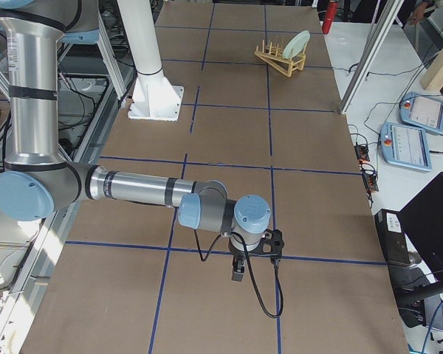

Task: Place plate on table

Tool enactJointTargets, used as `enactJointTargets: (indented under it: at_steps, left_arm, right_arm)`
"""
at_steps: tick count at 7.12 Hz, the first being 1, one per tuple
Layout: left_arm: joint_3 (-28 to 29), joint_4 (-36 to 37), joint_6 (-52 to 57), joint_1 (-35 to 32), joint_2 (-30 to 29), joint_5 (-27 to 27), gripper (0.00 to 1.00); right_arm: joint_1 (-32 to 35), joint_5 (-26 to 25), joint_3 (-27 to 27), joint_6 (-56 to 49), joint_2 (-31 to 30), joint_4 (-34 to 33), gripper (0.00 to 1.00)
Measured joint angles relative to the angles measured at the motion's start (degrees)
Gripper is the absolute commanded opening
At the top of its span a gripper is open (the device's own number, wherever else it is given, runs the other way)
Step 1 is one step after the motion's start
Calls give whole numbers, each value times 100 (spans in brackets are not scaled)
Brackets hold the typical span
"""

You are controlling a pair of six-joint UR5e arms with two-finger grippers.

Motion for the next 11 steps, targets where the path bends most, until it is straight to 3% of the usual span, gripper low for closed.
enactJointTargets:
  at_steps: [1, 3, 6, 7, 9, 11]
  left_arm:
    - [-27, -447, -938, 200, -103, -107, 100]
    - [120, -2088, -3247, 766, -162, -155, 100]
    - [1064, -5160, -6580, 1230, -230, -54, 100]
    - [1243, -5728, -7493, 1538, -324, 257, 100]
    - [1387, -6078, -8943, 2098, -683, 1129, 100]
    - [1598, -6185, -9909, 2287, -1033, 1503, 100]
  right_arm:
    - [0, 0, -2, 0, 0, 0, 100]
    - [0, 0, -2, 0, 0, 0, 100]
    - [0, 0, 5, 0, 0, 0, 100]
    - [0, 0, 5, 0, 0, 0, 100]
    - [0, 0, 4, 0, 0, 0, 100]
    - [0, 0, 5, 0, 0, 0, 100]
